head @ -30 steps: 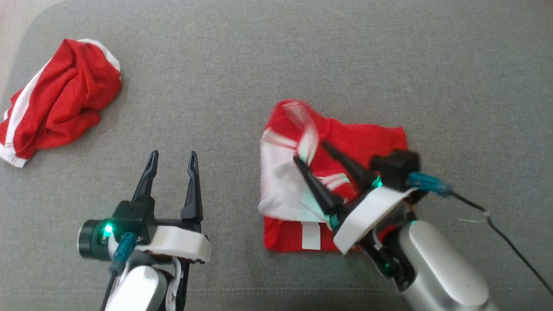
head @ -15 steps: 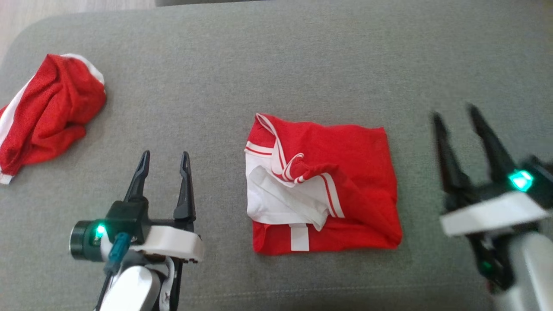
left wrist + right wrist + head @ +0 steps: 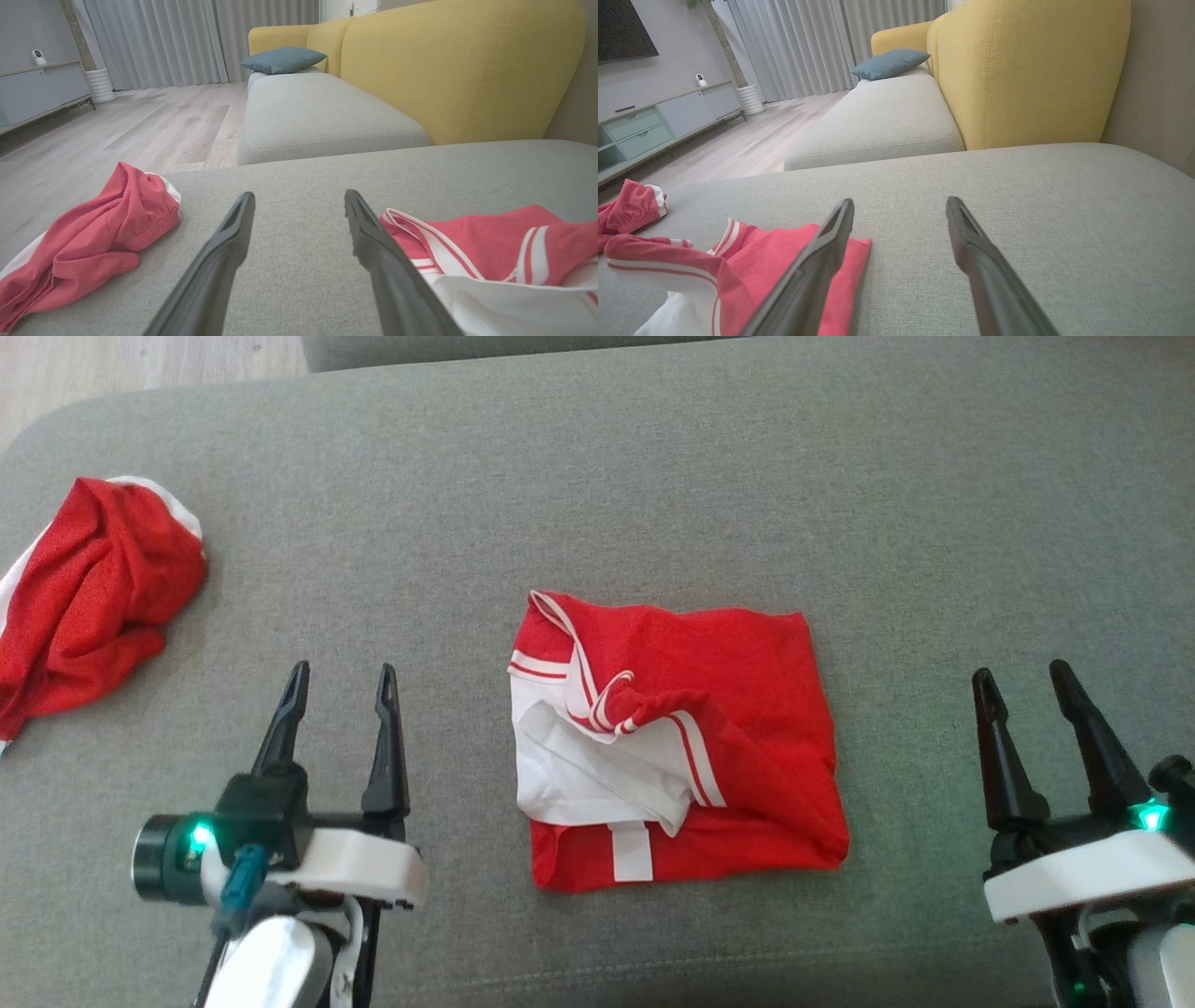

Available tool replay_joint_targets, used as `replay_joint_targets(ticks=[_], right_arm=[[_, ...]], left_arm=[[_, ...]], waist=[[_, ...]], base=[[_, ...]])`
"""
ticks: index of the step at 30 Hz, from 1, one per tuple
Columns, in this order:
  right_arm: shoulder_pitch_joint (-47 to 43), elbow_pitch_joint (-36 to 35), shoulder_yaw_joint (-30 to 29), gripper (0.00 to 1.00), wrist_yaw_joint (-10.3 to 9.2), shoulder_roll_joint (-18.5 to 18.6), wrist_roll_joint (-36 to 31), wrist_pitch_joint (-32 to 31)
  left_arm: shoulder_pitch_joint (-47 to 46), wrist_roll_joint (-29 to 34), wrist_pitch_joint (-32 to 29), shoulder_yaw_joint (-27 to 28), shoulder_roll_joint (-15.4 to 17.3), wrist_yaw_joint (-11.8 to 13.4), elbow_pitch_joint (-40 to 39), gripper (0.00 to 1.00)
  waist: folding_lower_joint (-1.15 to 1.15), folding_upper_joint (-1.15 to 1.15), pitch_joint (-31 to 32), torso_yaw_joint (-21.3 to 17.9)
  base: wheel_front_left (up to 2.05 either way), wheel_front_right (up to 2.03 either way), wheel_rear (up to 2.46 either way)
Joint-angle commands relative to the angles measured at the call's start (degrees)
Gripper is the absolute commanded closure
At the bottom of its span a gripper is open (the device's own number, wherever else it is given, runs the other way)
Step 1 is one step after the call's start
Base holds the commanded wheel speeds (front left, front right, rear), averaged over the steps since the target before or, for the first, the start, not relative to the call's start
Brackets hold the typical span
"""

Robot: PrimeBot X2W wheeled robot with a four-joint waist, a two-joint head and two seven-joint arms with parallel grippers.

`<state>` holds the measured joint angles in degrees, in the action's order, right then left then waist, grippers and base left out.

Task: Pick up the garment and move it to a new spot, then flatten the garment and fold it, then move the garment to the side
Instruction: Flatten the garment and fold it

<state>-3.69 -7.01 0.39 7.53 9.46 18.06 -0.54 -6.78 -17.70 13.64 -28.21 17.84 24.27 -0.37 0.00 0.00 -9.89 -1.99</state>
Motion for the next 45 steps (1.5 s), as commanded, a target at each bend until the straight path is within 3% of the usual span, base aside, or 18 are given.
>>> replay_joint_targets(ticks=[1, 10, 11, 12, 13, 27, 38, 43, 45], right_arm=[[0.8, -2.4, 1.3, 0.00, -0.04, 0.3, -0.4, -0.1], [1.5, -2.1, 1.7, 0.00, -0.04, 0.9, -0.3, -0.9], [1.9, -1.6, 2.5, 0.23, -0.04, 1.3, -0.1, -1.3], [2.5, -0.9, 3.5, 0.78, -0.04, 1.9, 0.1, -1.6], [3.3, 0.1, 4.6, 1.00, -0.04, 2.4, 0.4, -1.9], [18.8, 21.5, 28.5, 1.00, -0.04, 5.3, 8.7, -0.7], [16.2, 17.7, 40.1, 1.00, -0.04, 5.9, 13.9, -2.1], [15.9, 14.1, 38.9, 1.00, -0.04, 5.8, 13.7, 0.7], [15.1, 10.5, 35.0, 1.00, -0.04, 5.3, 12.7, 3.2]], left_arm=[[-0.7, 0.6, 0.0, 2.3, 1.6, 0.4, -2.1, 0.00], [-0.9, 0.6, -0.4, 2.1, 1.8, 0.7, -2.4, 0.00], [-0.9, 0.7, -0.4, 2.1, 1.8, 0.8, -2.5, 0.00], [-1.1, 0.7, -0.4, 2.0, 1.8, 0.8, -2.5, 0.00], [-1.3, 0.7, -0.4, 2.0, 1.7, 0.8, -2.6, 0.00], [-4.2, 1.1, 0.3, 1.4, 0.9, 0.3, -1.6, 0.00], [-3.0, 0.5, 0.9, 2.8, 1.0, 0.9, -1.4, 0.00], [-2.4, 0.3, 1.0, 3.1, 1.0, 1.1, -1.2, 0.00], [-1.6, 0.2, 1.1, 3.1, 1.1, 1.1, -1.1, 0.00]], waist=[[0.00, 0.00, 0.0, 0.0], [0.00, 0.00, -0.3, 0.2], [0.00, 0.00, -0.4, 0.3], [0.00, 0.00, -0.7, 0.3], [0.00, 0.00, -1.0, 0.4], [0.00, 0.00, -3.9, 4.5], [0.00, 0.00, -3.1, 5.0], [0.00, 0.00, -1.9, 4.2], [0.00, 0.00, -0.6, 3.6]], base=[[0.00, 0.00, 0.00], [0.00, 0.00, 0.00], [0.00, 0.00, 0.00], [0.00, 0.00, 0.00], [0.00, 0.00, 0.00], [0.00, 0.00, 0.00], [0.00, 0.00, 0.00], [0.00, 0.00, 0.00], [0.00, 0.00, 0.00]])
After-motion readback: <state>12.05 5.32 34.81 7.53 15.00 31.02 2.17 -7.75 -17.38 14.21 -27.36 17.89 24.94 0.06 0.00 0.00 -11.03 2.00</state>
